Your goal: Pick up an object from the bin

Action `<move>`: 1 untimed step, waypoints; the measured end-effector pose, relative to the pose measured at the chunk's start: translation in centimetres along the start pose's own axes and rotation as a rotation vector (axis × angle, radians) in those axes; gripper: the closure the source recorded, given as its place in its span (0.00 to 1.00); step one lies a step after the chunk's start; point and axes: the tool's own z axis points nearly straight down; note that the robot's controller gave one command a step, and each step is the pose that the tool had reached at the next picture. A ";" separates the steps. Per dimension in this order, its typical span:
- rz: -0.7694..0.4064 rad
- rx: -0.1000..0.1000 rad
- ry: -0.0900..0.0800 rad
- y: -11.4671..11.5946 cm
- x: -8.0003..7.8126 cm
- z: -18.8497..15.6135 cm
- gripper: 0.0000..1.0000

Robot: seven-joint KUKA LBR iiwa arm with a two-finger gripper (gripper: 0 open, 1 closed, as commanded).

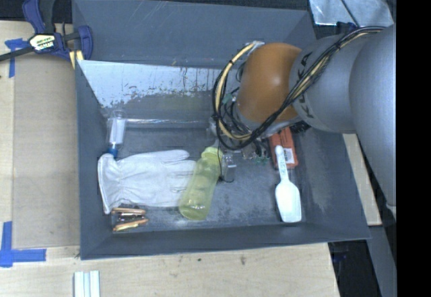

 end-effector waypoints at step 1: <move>-0.045 0.002 0.007 1.2 -1.6 -4.9 0.00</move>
Offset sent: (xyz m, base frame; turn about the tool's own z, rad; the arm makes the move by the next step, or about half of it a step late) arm -0.0236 0.0137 -0.0012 0.0079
